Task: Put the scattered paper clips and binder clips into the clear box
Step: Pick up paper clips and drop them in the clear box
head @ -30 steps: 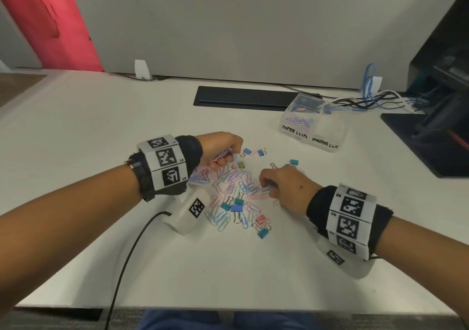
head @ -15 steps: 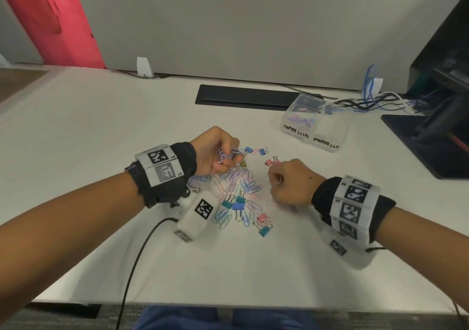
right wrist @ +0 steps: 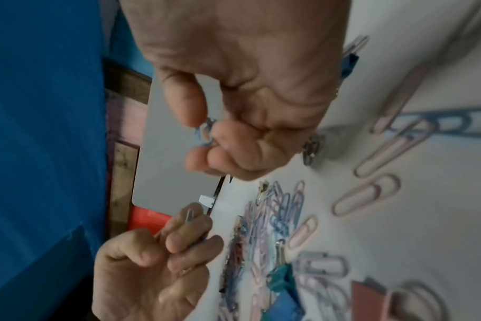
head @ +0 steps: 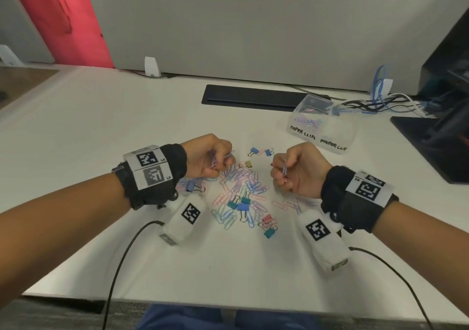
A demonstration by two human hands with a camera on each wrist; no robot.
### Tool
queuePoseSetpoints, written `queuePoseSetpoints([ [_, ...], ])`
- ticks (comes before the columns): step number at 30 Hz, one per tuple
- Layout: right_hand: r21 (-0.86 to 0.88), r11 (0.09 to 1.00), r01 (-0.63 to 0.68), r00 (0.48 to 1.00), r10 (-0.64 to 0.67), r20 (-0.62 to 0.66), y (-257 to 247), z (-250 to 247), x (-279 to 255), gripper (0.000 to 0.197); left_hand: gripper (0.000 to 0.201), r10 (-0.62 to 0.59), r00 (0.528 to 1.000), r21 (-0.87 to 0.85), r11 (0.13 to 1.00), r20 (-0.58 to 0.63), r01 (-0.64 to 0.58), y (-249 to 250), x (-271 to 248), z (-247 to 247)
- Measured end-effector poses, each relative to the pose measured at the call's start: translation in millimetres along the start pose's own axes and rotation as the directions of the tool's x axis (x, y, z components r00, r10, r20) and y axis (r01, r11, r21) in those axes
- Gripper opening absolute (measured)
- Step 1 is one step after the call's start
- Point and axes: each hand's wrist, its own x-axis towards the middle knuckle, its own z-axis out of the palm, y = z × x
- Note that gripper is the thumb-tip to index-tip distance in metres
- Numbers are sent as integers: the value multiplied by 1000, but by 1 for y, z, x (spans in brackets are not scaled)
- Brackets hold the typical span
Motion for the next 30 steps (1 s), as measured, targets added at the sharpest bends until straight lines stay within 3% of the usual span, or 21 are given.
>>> queuePoseSetpoints([
  [2, 44, 999, -23, 1000, 23, 5, -1, -1, 1, 15, 37, -13, 1000, 68, 998, -5, 13, -1, -1, -2],
  [4, 26, 998, -55, 998, 55, -9, 0, -2, 5, 33, 43, -16, 998, 248, 968, -54, 29, -1, -5, 1],
  [6, -56, 996, -67, 998, 65, -22, 3, -3, 8, 43, 46, 1, 996, 452, 891, -89, 39, -3, -8, 5],
  [9, -264, 964, -45, 998, 35, -43, 5, 1, 9, 37, 48, 42, 997, 673, 739, -67, 14, -8, -15, 9],
  [11, -478, 878, -8, 997, -29, -70, 6, 5, 6, 30, 40, 53, 998, 790, 613, -32, -7, -13, -20, 12],
  [13, -680, 732, 41, 992, -114, -63, 7, 9, 4, 31, 28, 41, 999, 868, 496, -16, -6, -16, -27, 15],
  [16, -814, 575, 89, 985, -170, -12, 7, 14, 3, 39, 12, 42, 999, 948, 318, -22, 8, -16, -34, 19],
  [21, -938, 340, 68, 978, -207, -4, 12, 23, -3, 26, 46, -62, 993, 988, 111, -104, 111, -17, -38, 26],
  [25, -957, 279, 83, 988, -149, 42, 16, 23, -4, 18, 70, -61, 985, 987, 7, -161, 161, -24, -41, 32],
  [28, -967, 241, 83, 993, -99, 61, 16, 22, -5, 44, 90, -21, 988, 987, -42, -155, 154, -29, -42, 37],
  [30, -971, 214, 104, 992, -92, 86, 17, 21, -4, 58, 91, -17, 988, 987, -44, -154, 153, -31, -41, 39],
])
